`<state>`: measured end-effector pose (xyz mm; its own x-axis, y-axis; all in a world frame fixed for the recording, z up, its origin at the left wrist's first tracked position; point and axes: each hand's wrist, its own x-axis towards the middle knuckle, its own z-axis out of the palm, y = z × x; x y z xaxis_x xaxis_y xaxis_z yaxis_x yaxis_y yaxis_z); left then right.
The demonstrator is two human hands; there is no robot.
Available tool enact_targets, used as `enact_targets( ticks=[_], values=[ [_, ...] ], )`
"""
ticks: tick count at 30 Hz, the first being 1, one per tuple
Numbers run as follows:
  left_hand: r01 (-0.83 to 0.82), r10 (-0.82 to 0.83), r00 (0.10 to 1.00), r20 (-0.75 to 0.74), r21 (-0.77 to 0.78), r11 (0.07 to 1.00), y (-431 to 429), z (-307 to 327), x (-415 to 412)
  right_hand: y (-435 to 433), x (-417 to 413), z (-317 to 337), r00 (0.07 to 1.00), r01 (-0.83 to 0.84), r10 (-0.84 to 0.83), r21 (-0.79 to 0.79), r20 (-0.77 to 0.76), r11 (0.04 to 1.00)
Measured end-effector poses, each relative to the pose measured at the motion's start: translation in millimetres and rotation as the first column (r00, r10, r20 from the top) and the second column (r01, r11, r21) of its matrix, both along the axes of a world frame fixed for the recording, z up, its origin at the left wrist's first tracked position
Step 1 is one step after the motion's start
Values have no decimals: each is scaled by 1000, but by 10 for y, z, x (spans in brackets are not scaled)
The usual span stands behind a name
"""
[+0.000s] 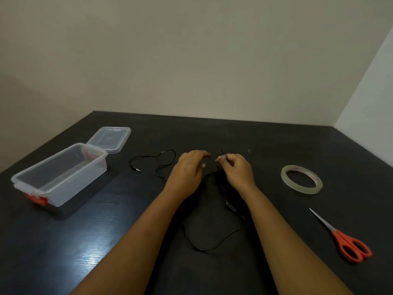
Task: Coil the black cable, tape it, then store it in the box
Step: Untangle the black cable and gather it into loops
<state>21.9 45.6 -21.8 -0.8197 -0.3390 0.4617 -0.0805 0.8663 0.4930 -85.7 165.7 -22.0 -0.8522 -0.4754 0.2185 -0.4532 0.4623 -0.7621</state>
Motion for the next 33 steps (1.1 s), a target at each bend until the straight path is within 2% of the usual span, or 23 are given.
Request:
enact_targets(
  ticks=[1, 3, 5, 7, 9, 11, 14, 17, 19, 22, 25, 29, 33],
  values=[
    [5, -6, 999, -41, -17, 1000, 16, 8, 8, 21, 16, 35, 992, -82, 94, -128, 90, 988],
    [27, -25, 989, -149, 10, 1000, 60, 47, 26, 64, 116, 134, 916, -223, 309, -318, 255, 922],
    [71, -63, 980, -191, 37, 997, 72, 77, 38, 65, 227, 183, 831, -332, 461, -389, 311, 860],
    [108, -95, 983, -160, 76, 991, 30, 76, 67, 52, 315, 229, 793, -375, 523, -425, 312, 824],
    [132, -100, 986, -133, 257, 957, 9, 127, 141, 57, 354, 302, 759, -357, 553, -491, 343, 795],
    [179, -115, 981, -153, 515, 839, 28, 230, 219, 100, 356, 377, 723, -326, 571, -536, 389, 779],
    [252, -51, 961, -273, 781, 572, 38, 352, 256, 191, 335, 453, 683, -332, 566, -494, 462, 803],
    [301, 143, 927, -345, 917, 261, -99, 422, 261, 300, 258, 474, 633, -381, 565, -422, 530, 823],
    [280, 241, 917, -318, 944, 177, -229, 423, 272, 354, 194, 484, 595, -411, 577, -405, 559, 817],
    [213, 315, 920, -235, 972, 103, -301, 400, 257, 379, 129, 475, 637, -466, 542, -286, 548, 837],
    [140, 450, 886, -115, 990, -23, -368, 408, 279, 427, 59, 428, 673, -397, 471, -260, 570, 880],
    [200, 596, 797, -95, 974, -111, -541, 353, 379, 502, -54, 376, 731, -303, 398, -258, 555, 917],
    [266, 592, 797, -119, 949, -168, -523, 382, 390, 444, -45, 376, 825, -262, 332, -210, 458, 942]
  ],
)
